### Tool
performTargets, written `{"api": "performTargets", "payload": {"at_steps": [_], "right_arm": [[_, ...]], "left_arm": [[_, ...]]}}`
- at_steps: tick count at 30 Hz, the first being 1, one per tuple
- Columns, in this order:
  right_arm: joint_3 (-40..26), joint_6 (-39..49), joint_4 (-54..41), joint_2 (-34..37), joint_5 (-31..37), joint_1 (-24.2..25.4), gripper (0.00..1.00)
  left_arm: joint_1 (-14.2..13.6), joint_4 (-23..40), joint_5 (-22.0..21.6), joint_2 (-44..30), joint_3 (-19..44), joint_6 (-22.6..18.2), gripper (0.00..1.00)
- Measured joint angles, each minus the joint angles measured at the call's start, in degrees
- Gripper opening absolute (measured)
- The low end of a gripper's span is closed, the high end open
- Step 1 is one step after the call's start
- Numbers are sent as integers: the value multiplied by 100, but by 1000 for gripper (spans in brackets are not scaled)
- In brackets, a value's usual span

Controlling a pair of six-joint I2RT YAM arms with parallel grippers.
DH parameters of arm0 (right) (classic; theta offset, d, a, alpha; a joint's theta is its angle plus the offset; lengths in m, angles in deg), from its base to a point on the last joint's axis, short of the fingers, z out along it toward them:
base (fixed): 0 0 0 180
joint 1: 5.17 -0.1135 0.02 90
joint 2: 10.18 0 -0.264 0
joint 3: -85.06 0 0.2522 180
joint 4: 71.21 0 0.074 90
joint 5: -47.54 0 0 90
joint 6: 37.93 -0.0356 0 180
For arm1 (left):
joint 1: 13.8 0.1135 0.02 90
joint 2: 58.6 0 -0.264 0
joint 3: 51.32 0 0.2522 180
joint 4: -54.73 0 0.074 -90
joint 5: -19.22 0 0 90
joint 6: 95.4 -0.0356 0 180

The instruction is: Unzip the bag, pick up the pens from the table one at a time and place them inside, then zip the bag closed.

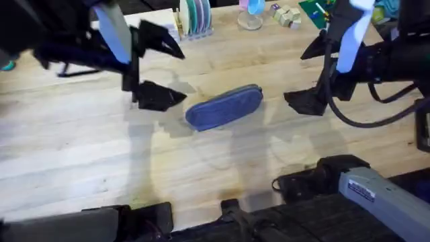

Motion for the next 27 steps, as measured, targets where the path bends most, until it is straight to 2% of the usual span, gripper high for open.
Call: {"api": "performTargets", "payload": {"at_steps": [6, 7, 12, 14, 19, 27], "right_arm": [[0, 0, -25, 0, 0, 0, 998], [0, -1, -27, 0, 2, 0, 998], [0, 0, -83, 0, 2, 0, 998], [0, -2, -165, 0, 25, 0, 998], [0, -38, -216, 0, 153, 0, 998], [0, -78, -258, 0, 219, -246, 998]], "left_arm": [[0, -21, -1012, 704, 303, 1178, 995], [0, -67, -1811, 1097, 457, 2147, 995], [0, -173, -2715, 1551, 501, 3418, 995], [0, -175, -2980, 1678, 501, 3784, 995], [0, -173, -3361, 1827, 501, 4334, 995], [0, -243, -3517, 1825, 501, 4567, 995]]}}
